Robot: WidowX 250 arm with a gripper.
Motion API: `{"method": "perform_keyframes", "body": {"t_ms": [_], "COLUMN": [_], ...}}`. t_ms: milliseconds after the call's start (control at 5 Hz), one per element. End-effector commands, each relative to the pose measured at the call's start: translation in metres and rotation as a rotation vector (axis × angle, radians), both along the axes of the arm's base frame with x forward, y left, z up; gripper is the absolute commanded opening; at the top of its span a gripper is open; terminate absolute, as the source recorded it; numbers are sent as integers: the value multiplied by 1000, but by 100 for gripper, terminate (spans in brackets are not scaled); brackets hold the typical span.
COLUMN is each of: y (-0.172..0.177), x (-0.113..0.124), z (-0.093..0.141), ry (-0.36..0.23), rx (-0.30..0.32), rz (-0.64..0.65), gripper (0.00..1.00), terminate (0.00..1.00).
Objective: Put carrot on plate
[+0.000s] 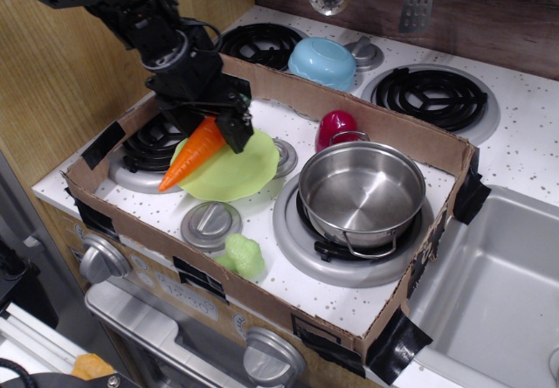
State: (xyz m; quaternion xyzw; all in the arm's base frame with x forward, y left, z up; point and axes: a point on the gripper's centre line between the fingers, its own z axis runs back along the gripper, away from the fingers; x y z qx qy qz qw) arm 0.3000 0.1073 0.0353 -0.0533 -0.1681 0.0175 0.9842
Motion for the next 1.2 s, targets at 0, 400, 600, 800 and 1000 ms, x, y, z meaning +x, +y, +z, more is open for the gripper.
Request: {"method": "perform_keyframes", "body": {"t_ms": [0,400,600,800,1000], "y": [-1,-26,-56,-56,-56], "x": [9,21,21,21,21], "z": [48,116,138,138,138], "ry": [5,183,196,196,196], "rx": [135,456,527,527,527], "rz": [-18,-82,-29,-29,-29], "gripper": [100,100,100,100,100], "terminate": [0,0,0,0,100]}}
